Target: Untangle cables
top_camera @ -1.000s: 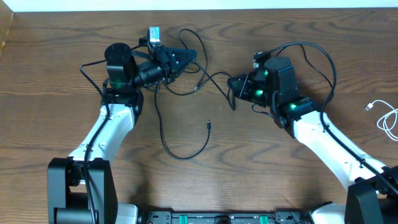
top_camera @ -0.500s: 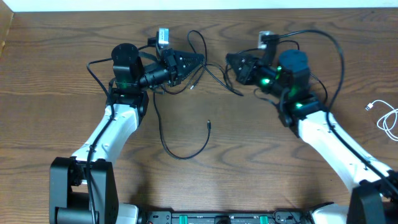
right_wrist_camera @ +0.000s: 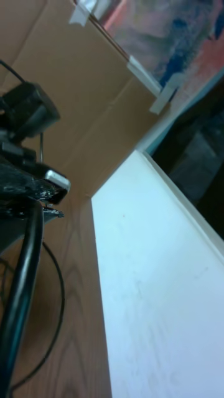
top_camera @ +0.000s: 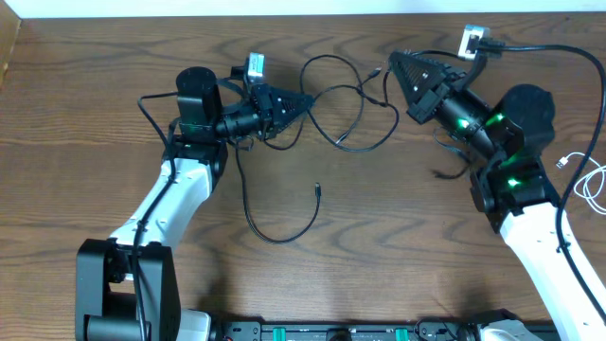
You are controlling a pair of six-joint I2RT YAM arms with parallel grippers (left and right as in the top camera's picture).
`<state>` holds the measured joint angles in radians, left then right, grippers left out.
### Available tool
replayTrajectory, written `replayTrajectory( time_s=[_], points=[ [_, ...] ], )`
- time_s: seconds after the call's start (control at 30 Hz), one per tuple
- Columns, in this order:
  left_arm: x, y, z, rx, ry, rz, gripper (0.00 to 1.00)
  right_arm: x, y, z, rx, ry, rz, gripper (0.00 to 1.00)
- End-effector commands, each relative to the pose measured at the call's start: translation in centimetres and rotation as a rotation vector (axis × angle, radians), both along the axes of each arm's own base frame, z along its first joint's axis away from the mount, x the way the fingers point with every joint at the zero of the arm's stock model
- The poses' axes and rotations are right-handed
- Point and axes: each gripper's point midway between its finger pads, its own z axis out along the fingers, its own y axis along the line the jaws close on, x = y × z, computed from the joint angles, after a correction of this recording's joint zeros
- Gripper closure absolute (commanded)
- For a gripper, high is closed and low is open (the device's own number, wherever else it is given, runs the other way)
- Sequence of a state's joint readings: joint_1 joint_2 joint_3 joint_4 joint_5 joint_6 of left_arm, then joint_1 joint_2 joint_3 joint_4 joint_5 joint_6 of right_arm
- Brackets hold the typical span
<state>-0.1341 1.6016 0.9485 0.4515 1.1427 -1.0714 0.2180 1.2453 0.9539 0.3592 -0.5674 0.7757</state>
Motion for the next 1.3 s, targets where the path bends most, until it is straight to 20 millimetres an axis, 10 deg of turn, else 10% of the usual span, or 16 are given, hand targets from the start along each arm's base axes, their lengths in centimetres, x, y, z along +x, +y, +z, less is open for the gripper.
replayTrajectory(
  time_s=[0.0,0.27,0.57,0.7,1.27],
  points=[
    [-0.5,-0.9,0.6,0.011,-0.051,-0.021,0.77,-0.8,0.2,1.2,-0.021,-0.06,0.027,0.99],
    [-1.3,-2.3,0.6,0.014,-0.063,-0.058,0.45,-0.9,0.2,1.2,-0.026,-0.066,0.029,0.99],
    [-1.6,-3.8,-0.8,0.054,-0.008,-0.033,0.46,-1.0,0.3,1.2,-0.027,-0.066,0.037,0.99],
    [-2.2,-4.5,-2.9,0.127,0.035,-0.023,0.72,-1.0,0.3,1.2,-0.042,-0.082,0.035,0.99],
    [-3.6,-7.7,-8.4,0.39,0.127,0.13,0.92,-1.5,1.0,1.1,-0.041,-0.072,0.061,0.99]
  ],
)
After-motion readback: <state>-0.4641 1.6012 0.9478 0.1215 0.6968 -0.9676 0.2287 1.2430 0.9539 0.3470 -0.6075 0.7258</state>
